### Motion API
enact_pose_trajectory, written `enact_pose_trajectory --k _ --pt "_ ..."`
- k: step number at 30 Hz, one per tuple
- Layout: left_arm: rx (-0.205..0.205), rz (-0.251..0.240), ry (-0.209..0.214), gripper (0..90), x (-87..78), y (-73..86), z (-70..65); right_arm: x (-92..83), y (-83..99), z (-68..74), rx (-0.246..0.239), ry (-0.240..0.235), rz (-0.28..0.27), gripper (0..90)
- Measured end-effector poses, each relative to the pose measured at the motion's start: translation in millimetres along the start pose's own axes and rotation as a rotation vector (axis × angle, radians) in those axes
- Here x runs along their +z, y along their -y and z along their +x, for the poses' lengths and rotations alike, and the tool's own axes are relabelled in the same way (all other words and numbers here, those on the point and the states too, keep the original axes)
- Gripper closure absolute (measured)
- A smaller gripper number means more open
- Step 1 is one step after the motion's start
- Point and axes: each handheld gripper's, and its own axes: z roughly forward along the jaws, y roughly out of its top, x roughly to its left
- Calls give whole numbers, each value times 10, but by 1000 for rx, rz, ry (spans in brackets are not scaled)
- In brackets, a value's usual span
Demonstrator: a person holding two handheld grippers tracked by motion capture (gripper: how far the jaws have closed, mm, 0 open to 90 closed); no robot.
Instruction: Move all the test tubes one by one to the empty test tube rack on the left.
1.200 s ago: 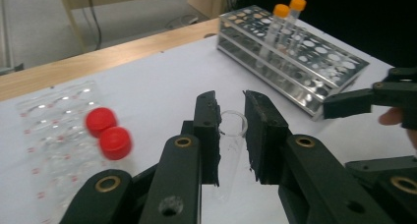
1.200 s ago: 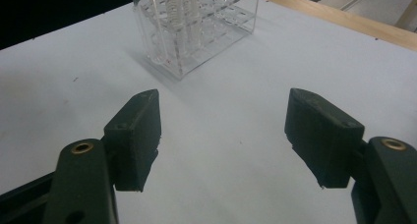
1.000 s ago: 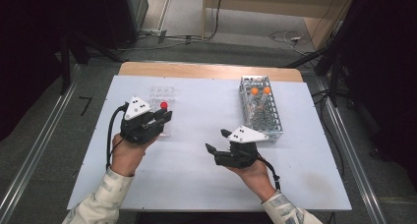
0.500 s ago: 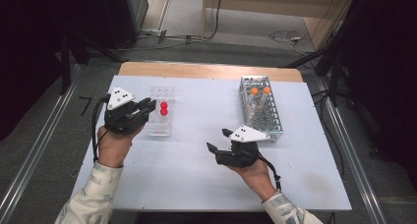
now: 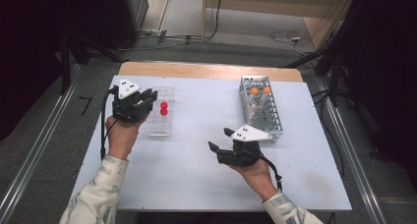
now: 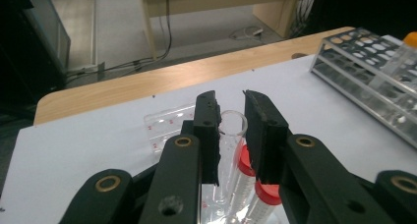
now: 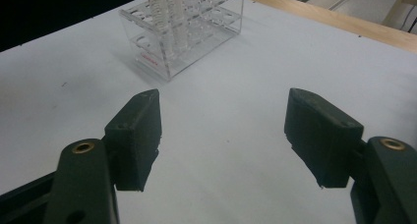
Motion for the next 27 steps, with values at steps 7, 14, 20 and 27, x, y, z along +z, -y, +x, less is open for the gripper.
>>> enact_pose_trajectory --k 7,14,20,27 --pt "-4 19 -5 764 85 66 8 -5 1 -1 -1 1 -3 288" --pt "-15 37 -8 763 142 142 13 -6 2 3 0 2 -2 289" --pt "-24 67 1 762 200 217 17 -12 1 2 0 3 -3 289" --pt "-27 91 2 756 263 293 -3 -13 3 2 -4 5 -4 290"
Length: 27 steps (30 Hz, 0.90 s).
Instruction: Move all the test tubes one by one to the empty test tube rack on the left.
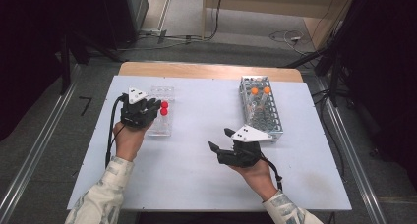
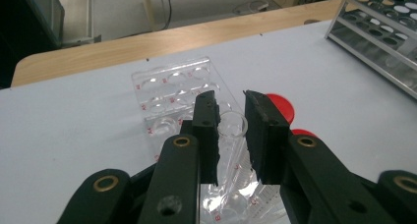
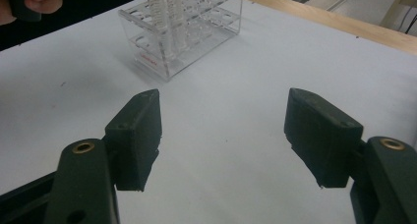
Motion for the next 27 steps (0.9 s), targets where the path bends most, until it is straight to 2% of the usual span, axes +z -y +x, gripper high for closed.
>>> enact_pose_trajectory --k 11,15,19,23,27 --pt "-43 -26 29 689 -58 -15 33 0 5 -22 4 11 4 291" --pt "-81 -42 57 586 -101 -31 46 -15 14 -86 12 34 0 292" --pt "-105 -64 58 442 -164 -50 32 -75 13 -209 37 83 -16 298" --pt "-131 -72 62 279 -212 -70 -4 -153 20 -393 72 156 -36 307" --pt "-128 -78 76 243 -248 -81 -46 -208 46 -593 114 234 -53 344"
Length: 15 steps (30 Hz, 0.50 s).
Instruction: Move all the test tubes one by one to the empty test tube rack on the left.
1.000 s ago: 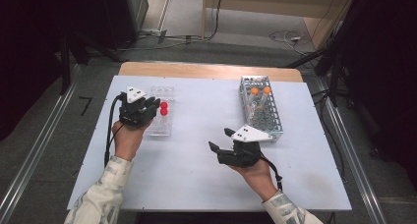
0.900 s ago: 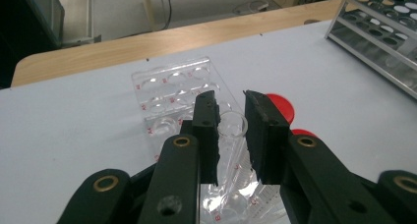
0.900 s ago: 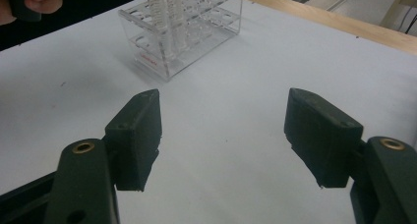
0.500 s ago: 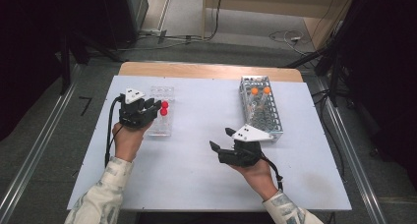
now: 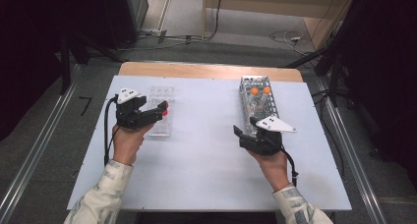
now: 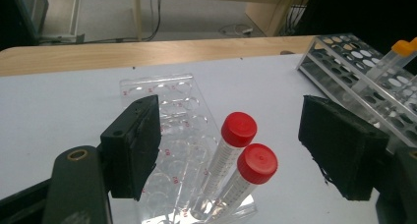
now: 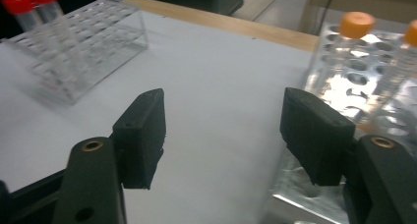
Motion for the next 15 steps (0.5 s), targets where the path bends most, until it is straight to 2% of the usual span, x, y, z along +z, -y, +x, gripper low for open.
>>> enact_pose_trajectory --k 3,7,15 --pt "6 0 6 235 -5 -4 -40 33 9 -126 16 56 -6 373" --pt "12 1 16 233 -8 -8 -74 126 6 -267 37 106 3 416" --pt "17 -17 15 249 -37 -21 -99 357 1 -355 19 181 37 501"
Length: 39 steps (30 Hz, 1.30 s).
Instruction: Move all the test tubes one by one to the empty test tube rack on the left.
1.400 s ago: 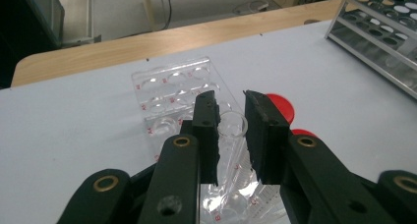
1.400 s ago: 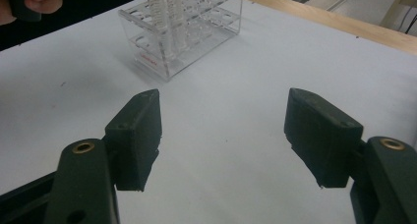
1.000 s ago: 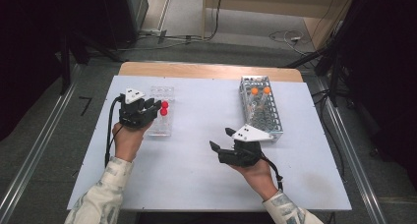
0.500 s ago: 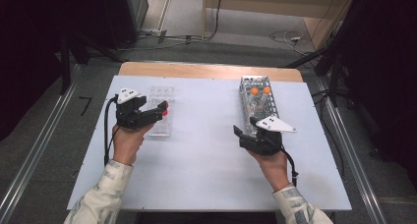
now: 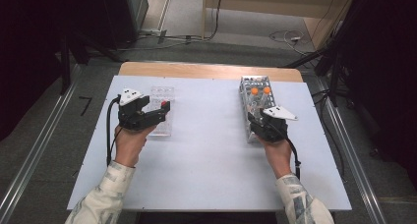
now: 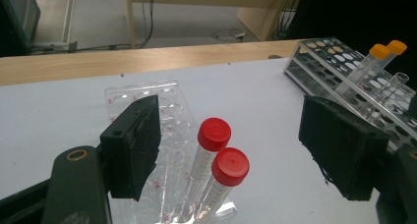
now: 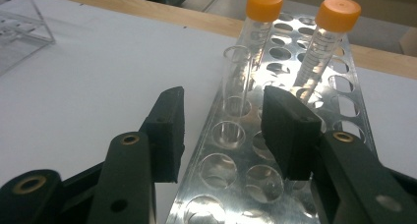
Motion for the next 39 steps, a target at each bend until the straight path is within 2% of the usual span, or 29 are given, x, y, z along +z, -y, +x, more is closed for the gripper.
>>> enact_pose_trajectory --k 3,12,26,32,35,39 --pt "9 2 0 255 2 3 -14 64 -16 0 4 24 -12 512" --pt "11 -2 -3 263 -9 4 -15 232 -23 11 22 75 28 608" --pt "17 1 -1 269 -8 8 -26 311 -108 58 24 93 65 726" --pt "17 -3 3 270 -20 4 -25 265 -132 42 30 91 41 734" --pt "17 -7 2 269 -28 0 -30 170 -207 34 42 77 13 734" --pt "18 -14 8 269 -51 -10 -53 -7 -332 42 26 69 -36 734"
